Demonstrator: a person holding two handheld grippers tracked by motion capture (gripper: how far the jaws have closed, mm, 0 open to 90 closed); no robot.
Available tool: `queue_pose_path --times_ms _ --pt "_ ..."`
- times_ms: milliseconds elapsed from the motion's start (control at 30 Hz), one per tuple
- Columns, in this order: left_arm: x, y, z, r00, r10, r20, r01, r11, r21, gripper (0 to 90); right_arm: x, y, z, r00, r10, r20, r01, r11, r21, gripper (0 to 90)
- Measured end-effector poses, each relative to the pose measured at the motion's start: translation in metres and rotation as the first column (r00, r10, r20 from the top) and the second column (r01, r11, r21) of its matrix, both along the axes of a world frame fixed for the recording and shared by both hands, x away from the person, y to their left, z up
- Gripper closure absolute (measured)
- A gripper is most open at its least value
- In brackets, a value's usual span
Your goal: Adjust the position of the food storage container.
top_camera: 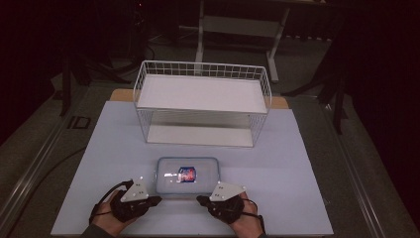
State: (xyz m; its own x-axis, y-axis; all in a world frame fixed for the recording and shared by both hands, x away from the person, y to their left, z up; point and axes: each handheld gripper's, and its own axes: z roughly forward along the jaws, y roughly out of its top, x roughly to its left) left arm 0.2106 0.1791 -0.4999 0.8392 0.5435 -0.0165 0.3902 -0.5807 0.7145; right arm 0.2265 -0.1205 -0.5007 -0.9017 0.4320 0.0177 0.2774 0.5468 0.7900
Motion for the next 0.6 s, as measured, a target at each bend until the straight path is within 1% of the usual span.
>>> queue_pose_path --times_ms 33,67,100,133,167,200,267,400,500,600 --pt "0.008 -0.004 -0.001 0.9998 0.019 -0.003 -0.019 0.9998 -0.002 89.9 0.004 -0.004 0.0 0.9997 -0.022 -0.002 0.022 1.0 0.002 89.8" --pt "0.008 -0.004 -0.001 0.9998 0.019 -0.003 -0.019 0.9998 -0.002 89.9 0.004 -0.004 0.0 0.9997 -0.022 -0.002 0.022 1.0 0.002 89.8" --pt "0.014 -0.008 -0.002 0.9996 0.029 -0.004 -0.029 0.9996 0.001 89.9 0.008 -0.007 -0.001 0.9991 -0.043 -0.004 0.043 0.999 0.005 89.8" --pt "0.014 -0.008 -0.002 0.9996 0.029 -0.004 -0.029 0.9996 0.001 89.9 0.009 -0.009 -0.001 0.9987 -0.051 -0.005 0.051 0.999 0.007 89.8" --pt "0.02 -0.011 -0.003 0.9994 0.035 -0.007 -0.035 0.9993 0.007 89.9 0.01 -0.01 -0.001 0.9984 -0.057 -0.004 0.057 0.998 0.006 89.8" --pt "0.02 -0.011 -0.003 0.9994 0.035 -0.007 -0.035 0.9993 0.007 89.9 0.01 -0.01 -0.001 0.9984 -0.057 -0.004 0.057 0.998 0.006 89.8" --pt "0.025 -0.017 -0.006 0.9991 0.041 -0.006 -0.041 0.999 0.016 89.8 0.013 -0.013 0.0 0.9972 -0.075 -0.009 0.075 0.997 0.01 89.8" --pt "0.026 -0.02 -0.007 0.9992 0.039 -0.004 -0.039 0.999 0.022 89.7 0.015 -0.015 -0.001 0.9966 -0.082 -0.007 0.082 0.997 0.012 89.7" --pt "0.024 -0.018 -0.006 0.9996 0.026 -0.007 -0.026 0.9996 0.008 89.0 0.015 -0.016 0.001 0.9965 -0.084 -0.009 0.084 0.996 0.017 89.1" --pt "0.022 -0.017 -0.004 0.9999 0.016 -0.004 -0.016 0.9999 0.006 88.1 0.014 -0.016 0.003 0.9971 -0.076 -0.008 0.076 0.997 0.027 87.6"
